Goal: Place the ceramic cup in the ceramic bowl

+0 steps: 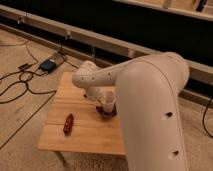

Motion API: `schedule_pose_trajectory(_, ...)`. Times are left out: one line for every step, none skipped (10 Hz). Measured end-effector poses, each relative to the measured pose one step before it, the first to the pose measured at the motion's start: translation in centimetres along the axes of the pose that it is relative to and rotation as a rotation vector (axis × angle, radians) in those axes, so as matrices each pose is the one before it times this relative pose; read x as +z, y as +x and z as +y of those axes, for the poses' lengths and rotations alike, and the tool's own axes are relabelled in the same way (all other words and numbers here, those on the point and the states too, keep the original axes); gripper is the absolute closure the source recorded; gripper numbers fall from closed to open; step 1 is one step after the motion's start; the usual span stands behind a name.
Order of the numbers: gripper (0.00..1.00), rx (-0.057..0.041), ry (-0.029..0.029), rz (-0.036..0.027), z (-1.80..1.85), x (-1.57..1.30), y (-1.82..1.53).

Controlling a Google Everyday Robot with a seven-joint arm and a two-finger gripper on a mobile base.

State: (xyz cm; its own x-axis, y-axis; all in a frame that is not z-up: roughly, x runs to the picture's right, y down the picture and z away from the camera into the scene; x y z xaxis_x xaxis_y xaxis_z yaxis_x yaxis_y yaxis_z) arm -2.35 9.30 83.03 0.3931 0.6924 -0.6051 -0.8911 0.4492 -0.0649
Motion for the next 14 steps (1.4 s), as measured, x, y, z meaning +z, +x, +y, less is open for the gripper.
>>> schedule_pose_trajectory(0.51, 0.00492, -0.00243, -0.00098, -0.039, 0.353, -0.009)
schedule_pose_trajectory(0.36, 0.00244, 0.00005, -0.00015, -0.045, 0.113, 0.017)
schedule_pose_trajectory(0.28, 0.00121, 0.00022, -0.00080, -0.028, 0.011, 0.003)
schedule_pose_trajectory(0.21, 0.00086, 0.00018, 0.00037, -0.003, 0.057, 0.037)
schedule_pose_trajectory(0.20, 0.00083, -0.00002, -0.00004, -0.010, 0.012, 0.016)
schedule_pose_trajectory(0.20, 0.00137, -0.00019, -0.00062, -0.035, -0.007, 0.011)
schedule_pose_trajectory(0.20, 0.00148, 0.00004, -0.00234, -0.070, -0.128, -0.041)
schedule_pose_trajectory(0.20, 0.00046, 0.00126, -0.00141, -0.074, -0.117, -0.014)
schedule_pose_trajectory(0.20, 0.00386, 0.00389, -0.00521, -0.302, -0.403, -0.135)
schedule_pose_trajectory(0.20, 0.00498, 0.00317, -0.00466, -0.326, -0.408, -0.117)
schedule_pose_trajectory(0.20, 0.01002, 0.00079, -0.01097, -0.554, -0.919, -0.297)
schedule_pose_trajectory(0.20, 0.01068, -0.01297, -0.01386, -0.514, -1.278, -0.392)
schedule_pose_trajectory(0.20, 0.00724, -0.01903, -0.00677, -0.088, -0.819, -0.210)
schedule_pose_trajectory(0.20, 0.01173, -0.03518, -0.00471, -0.078, -1.066, -0.288)
